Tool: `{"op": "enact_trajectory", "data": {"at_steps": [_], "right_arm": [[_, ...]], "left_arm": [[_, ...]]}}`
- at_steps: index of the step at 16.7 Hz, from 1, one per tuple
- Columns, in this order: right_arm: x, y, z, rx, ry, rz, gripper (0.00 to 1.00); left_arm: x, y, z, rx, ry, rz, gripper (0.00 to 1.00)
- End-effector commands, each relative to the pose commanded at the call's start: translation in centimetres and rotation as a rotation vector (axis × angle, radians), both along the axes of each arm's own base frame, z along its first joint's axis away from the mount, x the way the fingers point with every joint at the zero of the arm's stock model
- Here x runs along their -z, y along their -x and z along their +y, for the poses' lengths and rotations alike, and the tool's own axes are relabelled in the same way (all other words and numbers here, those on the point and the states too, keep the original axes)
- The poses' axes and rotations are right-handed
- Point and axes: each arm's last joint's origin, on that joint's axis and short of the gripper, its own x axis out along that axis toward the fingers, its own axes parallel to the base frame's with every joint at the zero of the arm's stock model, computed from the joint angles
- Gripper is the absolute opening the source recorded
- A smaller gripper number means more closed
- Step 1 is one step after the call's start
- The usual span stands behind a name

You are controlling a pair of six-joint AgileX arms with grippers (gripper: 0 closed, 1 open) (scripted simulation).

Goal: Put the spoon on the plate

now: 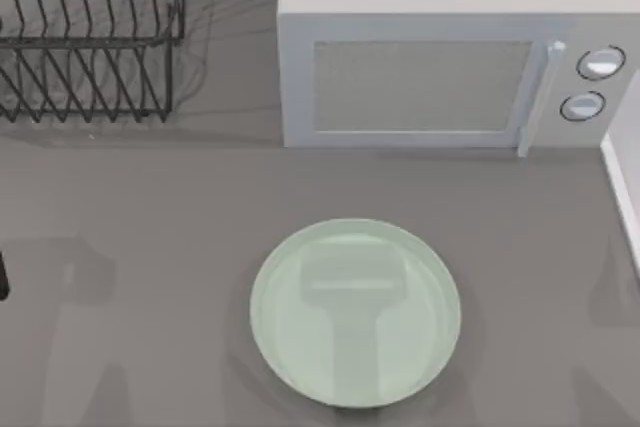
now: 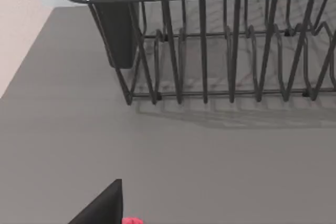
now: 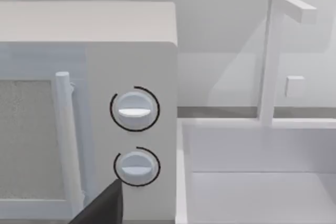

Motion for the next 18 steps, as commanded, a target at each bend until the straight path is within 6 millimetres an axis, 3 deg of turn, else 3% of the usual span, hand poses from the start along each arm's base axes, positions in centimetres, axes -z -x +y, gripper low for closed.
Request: {"op": "enact_trajectory", "data": {"at_steps": [4, 10, 14, 18], "right_arm": [[0.0, 0.0, 0.0, 0.000, 0.000, 0.000, 1.00], [0.0, 0.0, 0.0, 0.000, 0.000, 0.000, 1.00], [0.0, 0.0, 0.0, 0.000, 0.000, 0.000, 1.00], [0.0, 0.0, 0.0, 0.000, 0.000, 0.000, 1.00]], "left_arm": [[-1.8, -4.2, 1.6, -0.026, -0.028, 0.383, 1.00], [-1.2, -11.7, 5.6, -0.016, 0.003, 0.905, 1.00], [0.4, -15.4, 8.3, 0.012, 0.048, 1.129, 1.00], [1.5, -17.2, 9.9, 0.031, 0.077, 1.228, 1.00]]}}
